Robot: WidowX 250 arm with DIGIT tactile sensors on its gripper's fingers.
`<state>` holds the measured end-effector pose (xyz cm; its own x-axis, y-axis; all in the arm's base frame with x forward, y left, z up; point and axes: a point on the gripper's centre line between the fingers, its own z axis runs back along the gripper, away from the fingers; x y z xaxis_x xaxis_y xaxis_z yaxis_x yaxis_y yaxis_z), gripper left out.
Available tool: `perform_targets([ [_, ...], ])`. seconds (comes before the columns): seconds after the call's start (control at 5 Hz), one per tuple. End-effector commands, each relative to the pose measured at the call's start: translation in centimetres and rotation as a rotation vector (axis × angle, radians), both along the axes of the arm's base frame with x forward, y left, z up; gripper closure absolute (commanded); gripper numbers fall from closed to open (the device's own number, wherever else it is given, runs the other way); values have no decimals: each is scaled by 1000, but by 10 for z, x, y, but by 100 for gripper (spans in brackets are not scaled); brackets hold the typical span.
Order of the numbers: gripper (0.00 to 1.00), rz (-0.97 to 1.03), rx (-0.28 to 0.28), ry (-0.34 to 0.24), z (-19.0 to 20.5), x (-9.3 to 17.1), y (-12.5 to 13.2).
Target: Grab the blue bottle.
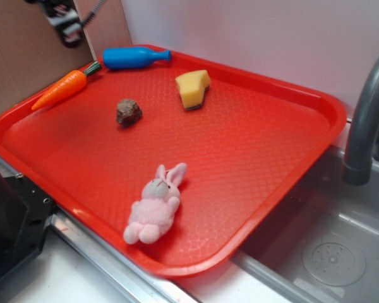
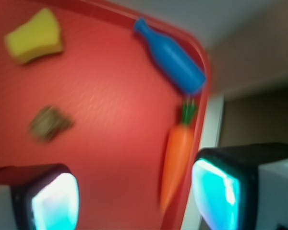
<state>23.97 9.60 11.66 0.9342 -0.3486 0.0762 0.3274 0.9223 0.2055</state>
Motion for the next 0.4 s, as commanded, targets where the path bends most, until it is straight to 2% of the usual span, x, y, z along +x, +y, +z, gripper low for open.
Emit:
perform_targets([
  [0.0,0,-178,33,-145,-6,49,18],
  [0.2,0,-235,68,-95,-24,68,33],
])
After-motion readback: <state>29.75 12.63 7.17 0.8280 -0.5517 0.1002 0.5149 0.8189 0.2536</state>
